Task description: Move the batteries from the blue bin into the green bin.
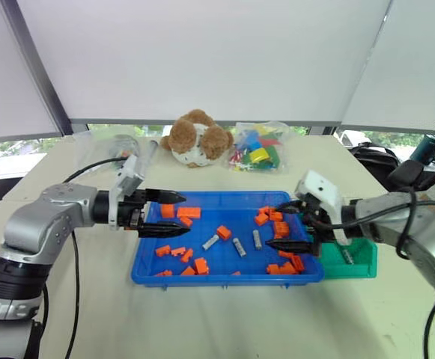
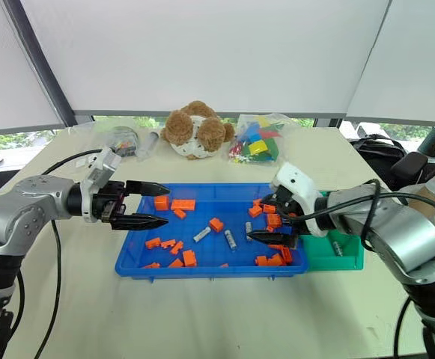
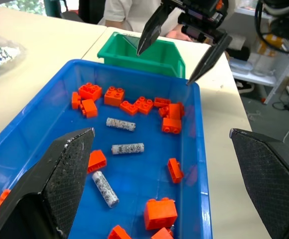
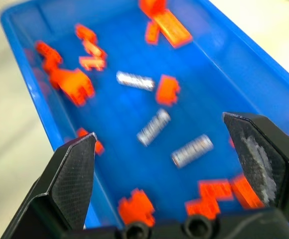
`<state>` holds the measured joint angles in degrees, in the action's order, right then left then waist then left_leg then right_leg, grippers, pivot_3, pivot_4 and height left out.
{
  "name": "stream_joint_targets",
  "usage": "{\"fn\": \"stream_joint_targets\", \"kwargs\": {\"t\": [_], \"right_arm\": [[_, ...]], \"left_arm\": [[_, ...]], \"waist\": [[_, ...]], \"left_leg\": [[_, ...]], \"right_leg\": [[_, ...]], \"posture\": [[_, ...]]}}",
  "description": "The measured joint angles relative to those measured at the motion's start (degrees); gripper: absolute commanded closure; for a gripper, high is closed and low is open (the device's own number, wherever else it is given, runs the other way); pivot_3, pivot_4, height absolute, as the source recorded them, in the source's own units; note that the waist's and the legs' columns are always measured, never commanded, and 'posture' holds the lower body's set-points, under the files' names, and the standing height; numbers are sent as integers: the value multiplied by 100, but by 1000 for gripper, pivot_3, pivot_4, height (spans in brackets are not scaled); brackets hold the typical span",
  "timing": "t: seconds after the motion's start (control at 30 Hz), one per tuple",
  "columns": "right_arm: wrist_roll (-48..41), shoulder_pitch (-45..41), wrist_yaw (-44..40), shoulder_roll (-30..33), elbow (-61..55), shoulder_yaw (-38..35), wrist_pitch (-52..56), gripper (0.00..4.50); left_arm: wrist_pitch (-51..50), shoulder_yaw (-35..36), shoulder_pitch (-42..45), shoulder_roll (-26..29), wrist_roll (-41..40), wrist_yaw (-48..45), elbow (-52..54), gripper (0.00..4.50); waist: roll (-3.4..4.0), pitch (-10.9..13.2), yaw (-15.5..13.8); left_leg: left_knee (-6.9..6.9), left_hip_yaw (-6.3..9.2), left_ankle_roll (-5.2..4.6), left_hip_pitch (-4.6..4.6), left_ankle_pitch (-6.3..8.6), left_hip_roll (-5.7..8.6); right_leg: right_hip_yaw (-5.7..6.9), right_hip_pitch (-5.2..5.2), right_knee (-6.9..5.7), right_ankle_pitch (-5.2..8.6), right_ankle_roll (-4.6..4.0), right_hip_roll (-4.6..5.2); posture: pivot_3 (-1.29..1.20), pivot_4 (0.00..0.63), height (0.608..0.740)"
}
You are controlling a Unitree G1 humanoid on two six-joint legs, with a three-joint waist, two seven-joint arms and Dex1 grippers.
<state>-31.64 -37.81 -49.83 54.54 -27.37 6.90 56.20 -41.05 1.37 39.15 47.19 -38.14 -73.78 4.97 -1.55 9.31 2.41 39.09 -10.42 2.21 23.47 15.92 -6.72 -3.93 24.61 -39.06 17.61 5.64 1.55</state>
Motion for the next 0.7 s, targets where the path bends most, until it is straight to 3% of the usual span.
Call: {"fn": "stream_joint_targets", "kwargs": {"t": [0.23,0.33,0.7], "right_arm": [[493,-622,98,-1113,641,1023,-259,86],[912,-1109,-119,-1724,1433,1533,-912,86],[2303,-2018,-1713,-2759,4441,2527,-3609,86]], "left_arm": [[62,2,161,56,44,-131,-247,0],[66,-24,311,18,61,-143,-284,0],[118,-12,253,-1,91,-97,-125,0]], "waist": [[0,0,9],[1,1,12],[2,1,34]], "left_leg": [[0,-4,0,3,0,0],[-1,-5,0,3,0,0],[-2,-7,0,3,-1,-1]], "right_leg": [[0,7,-4,0,0,0],[0,8,-5,0,0,-1],[2,8,-7,-1,1,-1]], "posture": [[0,150,733],[0,150,733],[0,150,733]]}}
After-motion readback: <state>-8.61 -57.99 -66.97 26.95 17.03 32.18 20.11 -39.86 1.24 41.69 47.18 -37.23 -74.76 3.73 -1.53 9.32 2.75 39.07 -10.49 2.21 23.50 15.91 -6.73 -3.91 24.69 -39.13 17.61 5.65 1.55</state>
